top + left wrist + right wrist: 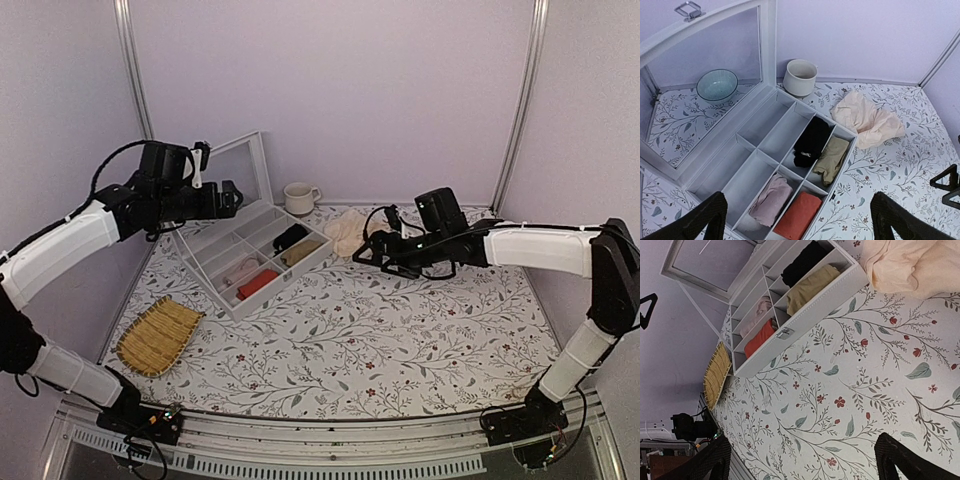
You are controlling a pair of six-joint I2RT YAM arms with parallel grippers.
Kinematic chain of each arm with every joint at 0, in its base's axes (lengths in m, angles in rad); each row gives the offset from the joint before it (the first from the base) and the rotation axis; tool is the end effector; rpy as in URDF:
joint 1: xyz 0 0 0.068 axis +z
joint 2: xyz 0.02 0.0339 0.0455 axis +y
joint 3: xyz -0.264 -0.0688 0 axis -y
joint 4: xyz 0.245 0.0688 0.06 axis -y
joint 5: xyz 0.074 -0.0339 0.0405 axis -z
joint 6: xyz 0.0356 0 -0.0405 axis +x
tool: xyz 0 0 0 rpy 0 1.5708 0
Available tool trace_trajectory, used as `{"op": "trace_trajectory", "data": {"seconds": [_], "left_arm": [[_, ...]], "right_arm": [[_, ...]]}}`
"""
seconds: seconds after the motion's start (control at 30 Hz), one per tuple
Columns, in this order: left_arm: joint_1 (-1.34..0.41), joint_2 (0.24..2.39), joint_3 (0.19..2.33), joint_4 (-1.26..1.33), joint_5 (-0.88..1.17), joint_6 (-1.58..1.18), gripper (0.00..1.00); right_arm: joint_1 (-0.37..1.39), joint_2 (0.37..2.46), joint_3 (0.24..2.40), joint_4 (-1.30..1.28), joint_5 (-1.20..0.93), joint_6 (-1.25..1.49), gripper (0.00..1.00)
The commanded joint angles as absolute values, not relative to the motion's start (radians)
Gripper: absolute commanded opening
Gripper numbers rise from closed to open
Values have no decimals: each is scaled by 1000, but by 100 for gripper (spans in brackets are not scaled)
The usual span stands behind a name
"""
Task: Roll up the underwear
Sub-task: Reset both arms
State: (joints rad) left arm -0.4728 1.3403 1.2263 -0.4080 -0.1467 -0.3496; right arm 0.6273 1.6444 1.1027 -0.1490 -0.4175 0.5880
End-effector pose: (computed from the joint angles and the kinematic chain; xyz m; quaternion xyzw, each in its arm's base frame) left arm 0.2735 -0.1341 0.3478 0.0165 0.8639 -0.1414 0.4831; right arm 0.2849 0.2244 0.2340 -0.1057 0.8832 0.3919 0.2351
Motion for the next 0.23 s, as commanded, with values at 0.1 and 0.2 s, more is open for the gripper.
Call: {"op": "trace_trajectory", "data": {"seconds": [0.1, 0.2], "left_arm": [[-472, 1327, 1207, -353, -144, -354, 100], [-472, 1322, 1206, -354, -145, -354, 100]], "right_arm": [[623, 1513, 1101, -128, -381, 601, 100], [623, 1507, 1105, -128, -374, 600, 100]]}}
